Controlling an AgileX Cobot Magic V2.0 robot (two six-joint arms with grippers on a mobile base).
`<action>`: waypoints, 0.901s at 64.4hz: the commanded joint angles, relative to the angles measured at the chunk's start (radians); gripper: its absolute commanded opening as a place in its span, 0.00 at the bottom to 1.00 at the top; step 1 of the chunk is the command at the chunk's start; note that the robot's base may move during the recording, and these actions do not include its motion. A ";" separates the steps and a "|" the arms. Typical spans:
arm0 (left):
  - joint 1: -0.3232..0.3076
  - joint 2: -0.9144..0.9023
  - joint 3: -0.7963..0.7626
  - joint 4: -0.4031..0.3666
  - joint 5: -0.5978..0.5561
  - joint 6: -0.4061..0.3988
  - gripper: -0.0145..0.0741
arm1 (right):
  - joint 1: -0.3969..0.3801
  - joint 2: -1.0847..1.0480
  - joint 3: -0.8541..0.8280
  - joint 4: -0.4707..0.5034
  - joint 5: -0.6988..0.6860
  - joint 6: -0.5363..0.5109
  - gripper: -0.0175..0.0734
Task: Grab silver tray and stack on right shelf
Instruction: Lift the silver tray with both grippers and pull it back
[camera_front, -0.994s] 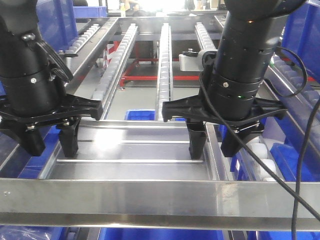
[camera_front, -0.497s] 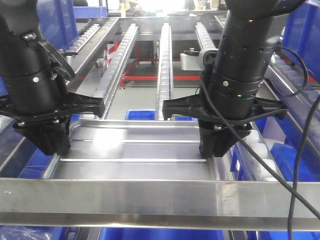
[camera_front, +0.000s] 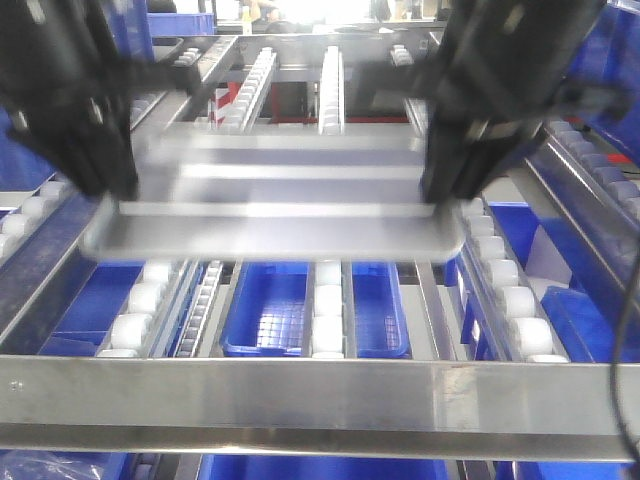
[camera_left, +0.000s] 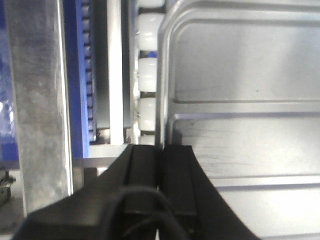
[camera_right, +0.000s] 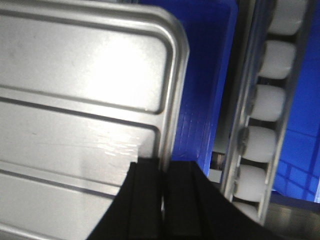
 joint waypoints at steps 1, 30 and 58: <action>-0.021 -0.090 -0.032 0.017 0.008 -0.011 0.06 | -0.003 -0.087 -0.031 -0.034 0.012 -0.018 0.25; -0.184 -0.172 -0.022 0.023 0.103 -0.053 0.06 | 0.086 -0.203 0.046 -0.069 0.115 0.032 0.25; -0.187 -0.172 -0.022 0.018 0.113 -0.051 0.06 | 0.086 -0.203 0.051 -0.069 0.110 0.033 0.25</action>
